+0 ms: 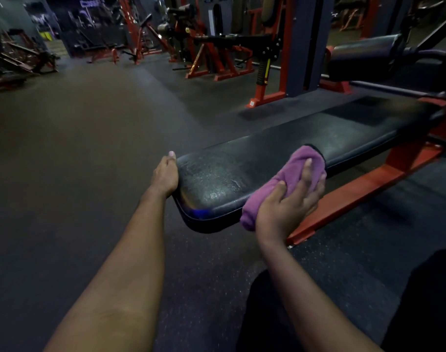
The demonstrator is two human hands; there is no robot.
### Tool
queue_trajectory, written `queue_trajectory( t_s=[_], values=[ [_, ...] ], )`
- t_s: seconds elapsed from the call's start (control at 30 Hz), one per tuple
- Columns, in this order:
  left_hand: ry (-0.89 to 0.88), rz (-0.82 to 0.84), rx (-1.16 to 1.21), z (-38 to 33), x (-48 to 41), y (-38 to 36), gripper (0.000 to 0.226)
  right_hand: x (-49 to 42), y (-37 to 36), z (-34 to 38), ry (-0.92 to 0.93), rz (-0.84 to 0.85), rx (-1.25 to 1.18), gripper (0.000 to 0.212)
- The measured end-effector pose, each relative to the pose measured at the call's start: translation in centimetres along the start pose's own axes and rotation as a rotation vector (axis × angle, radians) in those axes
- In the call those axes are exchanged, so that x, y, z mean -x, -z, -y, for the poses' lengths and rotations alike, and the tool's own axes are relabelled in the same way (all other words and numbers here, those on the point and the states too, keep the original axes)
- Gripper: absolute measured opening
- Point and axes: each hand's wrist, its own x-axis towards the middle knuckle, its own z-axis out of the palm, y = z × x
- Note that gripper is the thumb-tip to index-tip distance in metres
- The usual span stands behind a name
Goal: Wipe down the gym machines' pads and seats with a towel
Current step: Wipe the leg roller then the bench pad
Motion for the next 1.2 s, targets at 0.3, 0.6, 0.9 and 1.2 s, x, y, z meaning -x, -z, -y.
queue_trajectory(
  t_s=[0.3, 0.6, 0.9, 1.2],
  values=[
    [-0.002, 0.019, -0.062, -0.2, -0.2, 0.2, 0.061, 5.1, -0.1, 1.1, 0.066, 0.144, -0.017, 0.067],
    [-0.011, 0.06, -0.188, -1.5, -0.3, 0.4, 0.064, -4.1, -0.1, -0.2, -0.114, 0.03, 0.071, 0.064],
    [-0.117, 0.061, -0.452, -4.5, -3.3, -1.5, 0.064, -8.3, 0.2, -1.7, -0.152, 0.11, 0.178, 0.06],
    [-0.177, 0.211, -0.569, -10.0, -3.2, -6.5, 0.064, -5.7, 1.1, -2.5, -0.012, 0.134, 0.149, 0.065]
  ],
)
